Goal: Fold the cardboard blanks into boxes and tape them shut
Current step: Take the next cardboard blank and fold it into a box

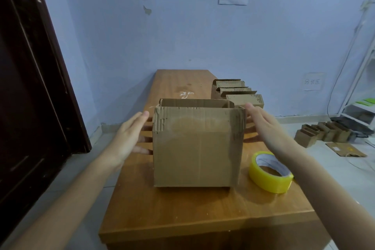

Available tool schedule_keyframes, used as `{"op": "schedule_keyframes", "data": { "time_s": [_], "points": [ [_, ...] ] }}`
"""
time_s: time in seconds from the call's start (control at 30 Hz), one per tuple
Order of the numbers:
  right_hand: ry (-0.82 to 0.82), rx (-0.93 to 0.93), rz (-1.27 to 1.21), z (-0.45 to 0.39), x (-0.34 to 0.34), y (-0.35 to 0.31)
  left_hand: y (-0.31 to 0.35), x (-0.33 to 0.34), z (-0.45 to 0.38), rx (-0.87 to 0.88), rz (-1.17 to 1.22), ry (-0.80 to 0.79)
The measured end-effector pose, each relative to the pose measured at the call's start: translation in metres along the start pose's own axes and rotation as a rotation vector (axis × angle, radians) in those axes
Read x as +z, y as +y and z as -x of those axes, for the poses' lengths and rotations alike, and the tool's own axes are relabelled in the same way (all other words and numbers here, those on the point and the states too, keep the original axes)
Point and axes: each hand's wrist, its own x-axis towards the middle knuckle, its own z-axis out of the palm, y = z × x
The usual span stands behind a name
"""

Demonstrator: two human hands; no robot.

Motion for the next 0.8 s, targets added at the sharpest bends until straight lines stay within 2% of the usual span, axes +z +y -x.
{"op": "schedule_keyframes", "data": {
  "time_s": [0.07,0.17,0.27,0.4,0.57,0.7,0.8],
  "points": [
    [-0.005,-0.012,0.152,0.003,0.000,-0.003,0.005,0.001,0.006,-0.006,-0.030,-0.012],
    [0.003,0.018,0.252,0.006,0.003,-0.005,0.012,0.004,0.012,-0.023,-0.120,-0.033],
    [0.030,0.031,0.287,0.008,0.006,-0.006,0.015,0.009,0.014,0.034,-0.214,0.024],
    [-0.011,0.031,0.302,0.014,0.007,-0.006,0.016,0.013,0.014,0.035,-0.209,-0.017],
    [-0.226,0.028,0.332,0.024,0.004,-0.014,0.016,0.001,0.014,-0.031,-0.167,-0.224],
    [-0.250,0.015,0.315,0.026,0.004,-0.004,0.006,-0.012,0.012,-0.046,-0.152,-0.372],
    [-0.316,-0.033,0.333,0.032,0.006,0.010,-0.005,-0.011,0.010,-0.048,-0.283,-0.455]
  ]
}}
